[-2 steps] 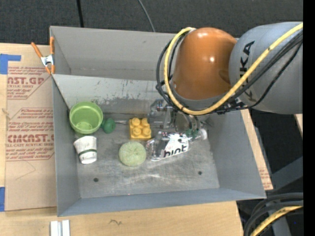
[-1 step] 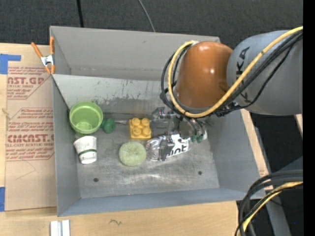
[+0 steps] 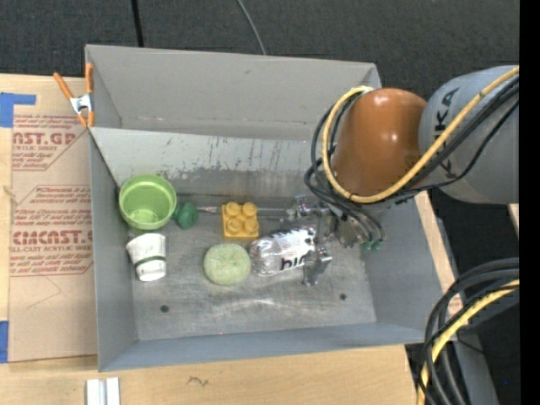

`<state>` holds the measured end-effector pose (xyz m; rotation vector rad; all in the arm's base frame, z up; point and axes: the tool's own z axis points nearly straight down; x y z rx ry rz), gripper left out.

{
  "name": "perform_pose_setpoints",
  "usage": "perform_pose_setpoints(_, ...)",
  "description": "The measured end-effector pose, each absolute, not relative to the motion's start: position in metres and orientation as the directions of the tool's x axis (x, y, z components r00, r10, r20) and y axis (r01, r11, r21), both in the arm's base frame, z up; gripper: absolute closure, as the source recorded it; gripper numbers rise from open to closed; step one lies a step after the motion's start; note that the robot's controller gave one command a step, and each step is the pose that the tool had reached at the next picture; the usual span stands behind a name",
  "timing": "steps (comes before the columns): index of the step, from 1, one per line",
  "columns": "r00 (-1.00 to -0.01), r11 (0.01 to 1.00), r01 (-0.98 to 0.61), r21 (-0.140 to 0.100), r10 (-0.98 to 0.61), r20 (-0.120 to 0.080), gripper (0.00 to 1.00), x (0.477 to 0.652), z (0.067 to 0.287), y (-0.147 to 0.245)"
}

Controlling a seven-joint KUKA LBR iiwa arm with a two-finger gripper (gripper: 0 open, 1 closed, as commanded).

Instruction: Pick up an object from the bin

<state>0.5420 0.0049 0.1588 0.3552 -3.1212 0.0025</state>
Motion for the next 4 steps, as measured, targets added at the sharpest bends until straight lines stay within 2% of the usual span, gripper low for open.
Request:
perform_pose_setpoints(1, -0.971, 0.971, -0.240, 0.000, -0.240, -0.004, 0.00, 0.569, 0.135, 0.008)
perform_pose_setpoints(2, -0.923, 0.923, -0.385, -0.001, -0.385, -0.004, 0.00, 0.576, 0.084, 0.002)
perform_pose_setpoints(3, -0.986, 0.986, -0.165, -0.001, -0.165, -0.016, 1.00, 0.568, 0.075, -0.003)
perform_pose_setpoints(4, -0.986, 0.986, -0.166, -0.001, -0.166, -0.015, 1.00, 0.568, 0.075, -0.003)
